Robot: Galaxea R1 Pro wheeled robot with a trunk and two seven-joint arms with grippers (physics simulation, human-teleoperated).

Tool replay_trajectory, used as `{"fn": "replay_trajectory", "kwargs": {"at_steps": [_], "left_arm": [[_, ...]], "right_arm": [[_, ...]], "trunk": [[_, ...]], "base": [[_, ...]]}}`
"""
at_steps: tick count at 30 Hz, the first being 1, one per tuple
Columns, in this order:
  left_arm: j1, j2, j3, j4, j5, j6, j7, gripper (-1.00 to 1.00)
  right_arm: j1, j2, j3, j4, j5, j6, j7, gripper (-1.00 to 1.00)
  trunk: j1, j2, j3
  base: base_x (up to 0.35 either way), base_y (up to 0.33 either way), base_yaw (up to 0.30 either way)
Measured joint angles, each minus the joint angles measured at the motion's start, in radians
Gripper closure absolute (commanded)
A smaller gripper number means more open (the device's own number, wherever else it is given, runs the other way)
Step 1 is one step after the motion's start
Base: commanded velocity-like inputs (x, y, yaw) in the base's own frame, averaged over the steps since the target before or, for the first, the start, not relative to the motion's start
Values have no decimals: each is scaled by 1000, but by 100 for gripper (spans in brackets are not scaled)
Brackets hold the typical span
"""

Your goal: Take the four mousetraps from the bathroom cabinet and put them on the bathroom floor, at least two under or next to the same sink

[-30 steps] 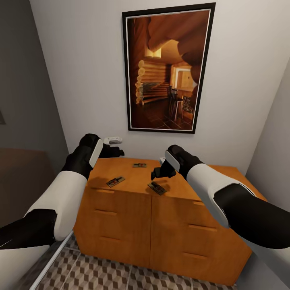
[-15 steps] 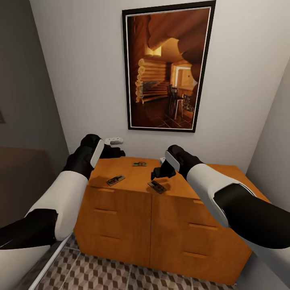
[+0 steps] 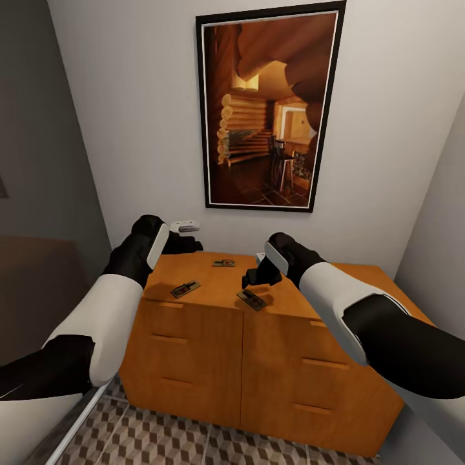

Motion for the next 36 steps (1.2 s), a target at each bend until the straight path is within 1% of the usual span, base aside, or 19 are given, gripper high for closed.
{"fn": "replay_trajectory", "kwargs": {"at_steps": [23,33,36], "left_arm": [[0,-1,0,3,-1,0,0,-100],[0,-1,0,3,-1,0,0,-100],[0,-2,0,3,-1,0,0,-100]], "right_arm": [[2,0,0,0,0,0,-2,-100],[2,0,0,32,1,0,-1,-100],[2,0,0,34,1,0,-1,-100]], "trunk": [[0,0,0],[0,0,0],[11,-21,-9]], "base": [[0,0,0],[0,0,0],[0,0,0]]}}
